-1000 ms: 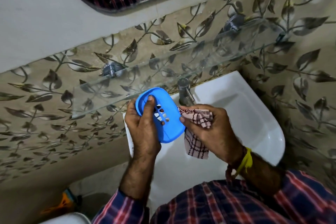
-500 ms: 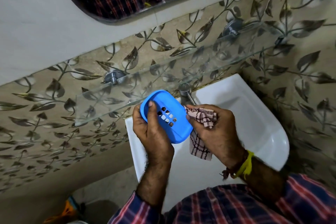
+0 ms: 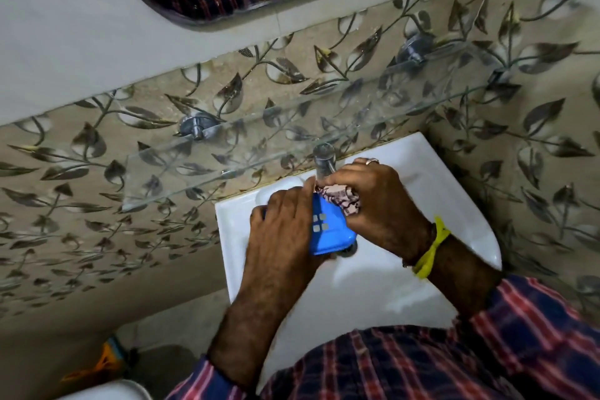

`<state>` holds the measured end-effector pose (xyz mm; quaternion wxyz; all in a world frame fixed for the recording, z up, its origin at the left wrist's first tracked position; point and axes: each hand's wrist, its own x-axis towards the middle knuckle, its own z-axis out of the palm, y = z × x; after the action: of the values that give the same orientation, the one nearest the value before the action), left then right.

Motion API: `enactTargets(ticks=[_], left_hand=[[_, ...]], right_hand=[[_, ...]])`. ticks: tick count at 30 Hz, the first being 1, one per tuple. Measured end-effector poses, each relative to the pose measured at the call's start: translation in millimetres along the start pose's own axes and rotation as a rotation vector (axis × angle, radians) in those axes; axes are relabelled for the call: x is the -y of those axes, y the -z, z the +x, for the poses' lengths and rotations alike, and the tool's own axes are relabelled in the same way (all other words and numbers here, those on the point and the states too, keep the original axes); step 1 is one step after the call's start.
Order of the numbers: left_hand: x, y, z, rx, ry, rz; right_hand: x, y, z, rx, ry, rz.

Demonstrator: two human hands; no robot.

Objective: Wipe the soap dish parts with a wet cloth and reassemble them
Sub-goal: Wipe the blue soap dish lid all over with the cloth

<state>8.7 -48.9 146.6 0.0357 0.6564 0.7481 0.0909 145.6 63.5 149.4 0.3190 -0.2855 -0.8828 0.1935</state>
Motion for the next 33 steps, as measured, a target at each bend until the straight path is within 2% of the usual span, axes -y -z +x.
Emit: enactTargets(ticks=[2, 5, 8, 11, 15, 18, 20, 21, 23, 25, 27, 30, 33], left_hand=[[2, -5, 3, -0.098, 0.035, -0.077], [5, -5, 5, -0.136, 0.056, -0.147], [10, -2, 4, -0.143, 0.251, -0.350], [16, 1, 2, -0.166, 0.467, -0.850], [1, 2, -5, 0.009, 0.599, -1.582], [-5, 1, -8, 0.111, 0.671, -1.836], [-4, -2, -5, 0.172, 0.703, -1.975], [-4, -4, -4, 0.196, 0.700, -2.024], [-8, -6, -3, 0.204, 0.668, -2.084], [-13, -8, -1, 0.183, 0.651, -2.081], [-18, -8, 2, 0.180, 0.660, -2.025], [-25, -8, 4, 0.165, 0.643, -1.969], [-29, -7, 4, 0.106, 0.633, -1.974]], right_hand=[[2, 1, 3, -0.040, -0.024, 0.045], [7, 2, 2, -0.150, -0.115, 0.183], [13, 1, -7, -0.244, -0.314, 0.464], [15, 1, -12, -0.287, -0.543, 0.826], [1, 8, -9, -0.439, -0.833, 1.048], [-7, 19, -11, -0.319, -0.951, 1.123], [-2, 24, -15, -0.338, -0.850, 1.004], [4, 29, -16, -0.345, -0.727, 0.904], [18, 39, -16, -0.266, -0.428, 0.708], [27, 44, -13, -0.150, -0.251, 0.556], [34, 39, -8, -0.076, -0.175, 0.424], [44, 21, -7, -0.083, -0.123, 0.177], [50, 10, -10, -0.077, -0.139, 0.113]])
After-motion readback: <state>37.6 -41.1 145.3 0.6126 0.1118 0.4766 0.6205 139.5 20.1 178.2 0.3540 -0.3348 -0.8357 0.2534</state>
